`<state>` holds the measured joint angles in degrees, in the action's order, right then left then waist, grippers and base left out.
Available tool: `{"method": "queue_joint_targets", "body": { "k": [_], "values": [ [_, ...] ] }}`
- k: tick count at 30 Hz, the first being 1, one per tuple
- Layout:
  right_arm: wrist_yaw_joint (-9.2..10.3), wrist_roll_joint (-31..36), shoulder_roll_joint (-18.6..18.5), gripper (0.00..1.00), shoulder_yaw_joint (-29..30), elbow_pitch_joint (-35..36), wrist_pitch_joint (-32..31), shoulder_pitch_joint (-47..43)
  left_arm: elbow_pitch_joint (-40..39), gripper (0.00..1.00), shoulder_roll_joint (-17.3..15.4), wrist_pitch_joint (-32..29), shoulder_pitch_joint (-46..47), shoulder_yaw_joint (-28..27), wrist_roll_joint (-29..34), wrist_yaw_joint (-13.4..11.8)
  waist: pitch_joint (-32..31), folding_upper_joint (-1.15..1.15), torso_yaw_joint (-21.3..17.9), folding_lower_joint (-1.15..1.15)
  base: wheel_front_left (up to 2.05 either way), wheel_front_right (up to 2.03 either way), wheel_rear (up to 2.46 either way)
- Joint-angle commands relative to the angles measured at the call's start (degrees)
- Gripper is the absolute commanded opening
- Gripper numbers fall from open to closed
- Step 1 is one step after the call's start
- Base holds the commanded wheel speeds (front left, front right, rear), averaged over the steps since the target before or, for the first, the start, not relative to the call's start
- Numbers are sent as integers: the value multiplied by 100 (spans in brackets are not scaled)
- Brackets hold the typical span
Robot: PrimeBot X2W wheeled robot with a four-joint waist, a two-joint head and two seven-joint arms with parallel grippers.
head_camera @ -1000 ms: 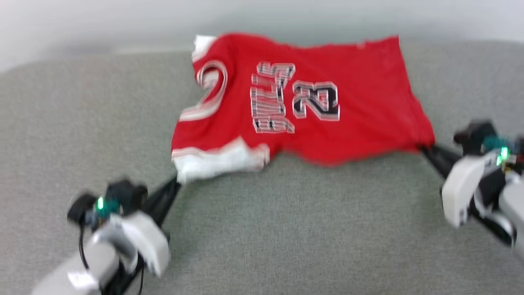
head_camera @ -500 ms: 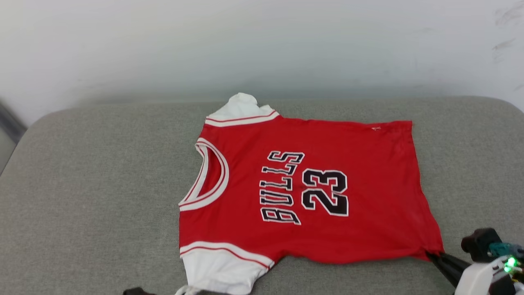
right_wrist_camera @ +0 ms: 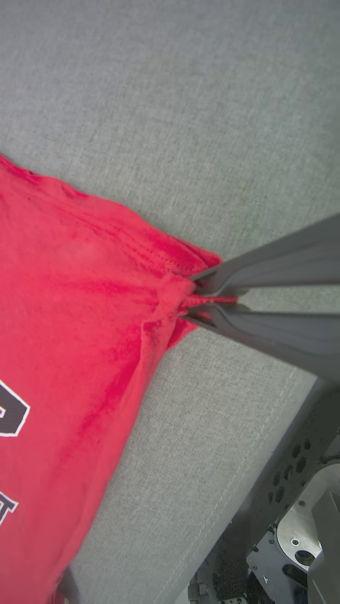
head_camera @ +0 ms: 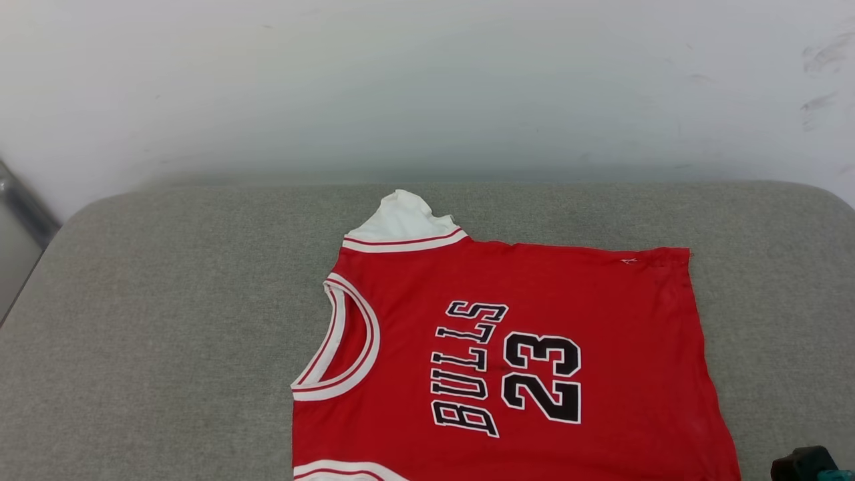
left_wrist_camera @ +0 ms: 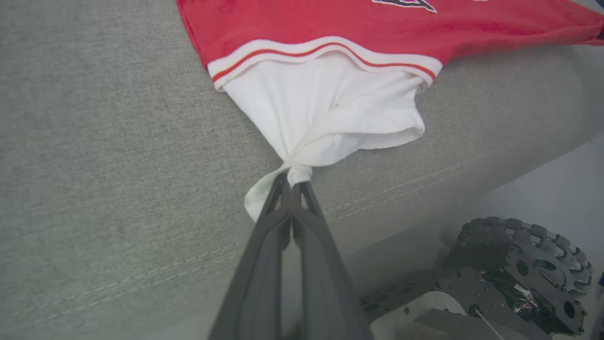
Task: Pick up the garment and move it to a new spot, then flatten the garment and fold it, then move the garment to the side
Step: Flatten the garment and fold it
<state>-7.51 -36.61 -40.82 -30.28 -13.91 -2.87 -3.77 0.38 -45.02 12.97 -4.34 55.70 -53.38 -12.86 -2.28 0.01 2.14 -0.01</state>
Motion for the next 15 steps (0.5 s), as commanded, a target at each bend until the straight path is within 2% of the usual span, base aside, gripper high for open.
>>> {"method": "queue_joint_targets", "body": {
  "k": [1,4,15],
  "values": [
    [4,61,30,0,135,133,-79,-139,-23,0,6,36,134,-30,75,-19,6,-1,-3,1,0,0,0],
    [4,165,85,0,338,283,-118,-219,-19,0,32,32,449,-56,290,38,31,-1,-3,1,0,0,0],
    [4,277,276,0,989,653,-359,218,529,0,208,-383,2395,-156,1026,767,415,-1,-69,1,0,0,0]
  ]
}}
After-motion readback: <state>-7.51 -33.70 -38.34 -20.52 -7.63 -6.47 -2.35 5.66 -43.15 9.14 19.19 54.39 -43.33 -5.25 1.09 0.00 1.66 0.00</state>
